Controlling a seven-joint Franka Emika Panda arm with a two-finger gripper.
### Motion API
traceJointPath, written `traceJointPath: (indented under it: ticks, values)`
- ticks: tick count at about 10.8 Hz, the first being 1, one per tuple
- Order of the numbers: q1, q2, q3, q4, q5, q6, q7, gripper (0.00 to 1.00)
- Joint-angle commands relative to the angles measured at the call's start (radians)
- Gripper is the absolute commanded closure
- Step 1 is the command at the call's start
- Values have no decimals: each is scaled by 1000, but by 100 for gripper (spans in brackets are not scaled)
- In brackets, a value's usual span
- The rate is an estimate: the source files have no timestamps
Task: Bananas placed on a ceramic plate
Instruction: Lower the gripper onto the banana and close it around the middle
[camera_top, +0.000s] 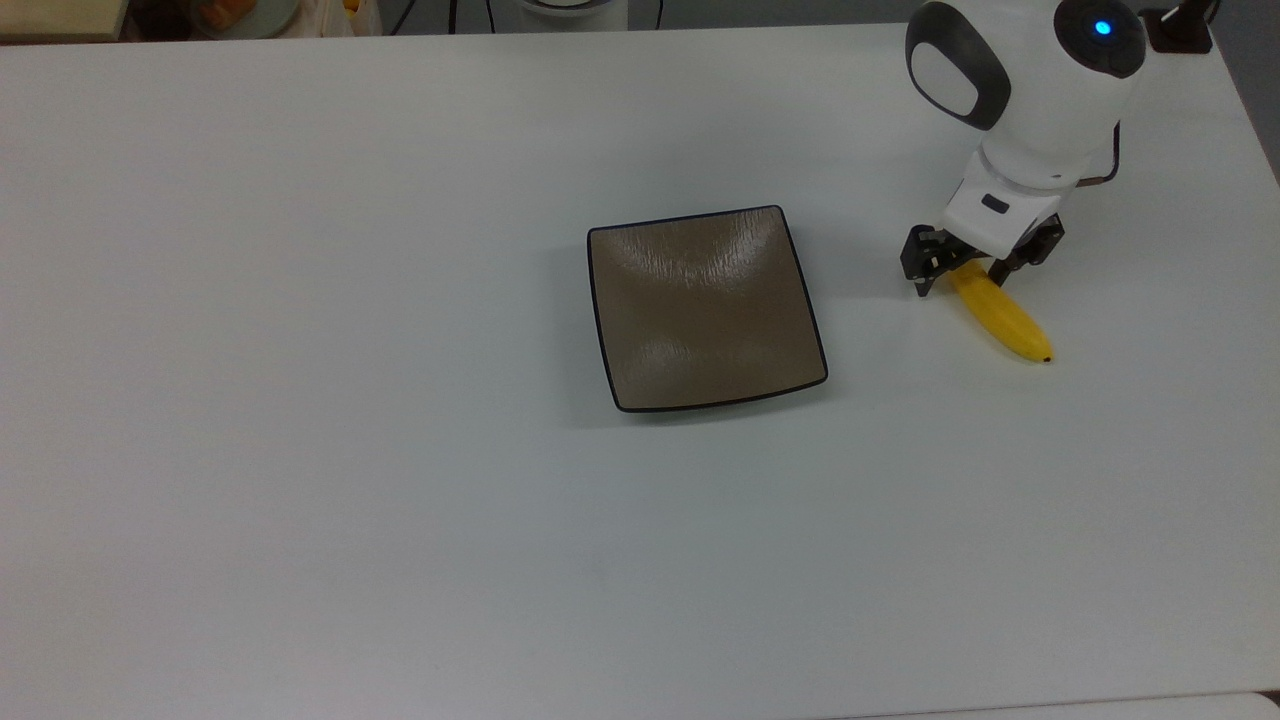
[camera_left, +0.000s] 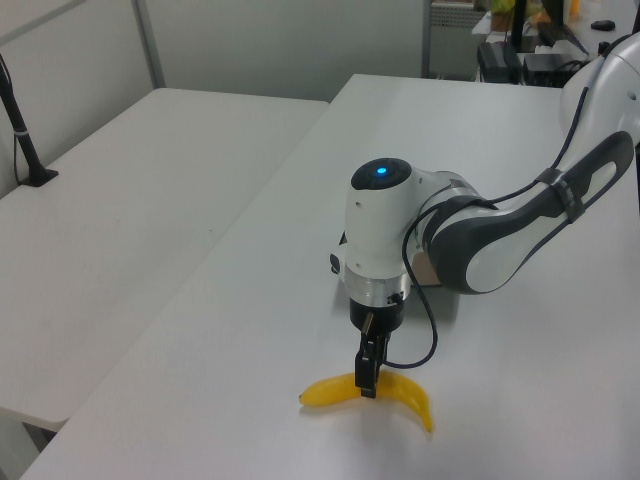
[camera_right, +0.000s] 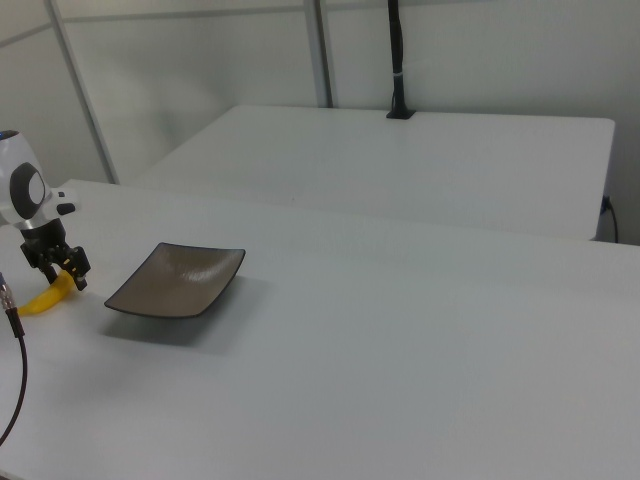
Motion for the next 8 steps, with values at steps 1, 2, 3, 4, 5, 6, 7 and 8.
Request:
traceJointPath:
  ticks: [1,2,3,4,5,6,7,8]
  values:
    - [9,6,-1,18,-9,8,6,34]
    - [9,6,-1,18,-9,8,5,41]
    - [9,7,-1,16,-9,8,3,49]
    - [9,6,-1,16,-9,8,-3,57]
    - [9,6,-1,16,-9,8,-10,62]
    - [9,4,-1,16,-9,8,-13,66]
    - [9,1,-1,13,-9,6,-33,71]
    - [9,-4,-1,13,-8,5,-49,77]
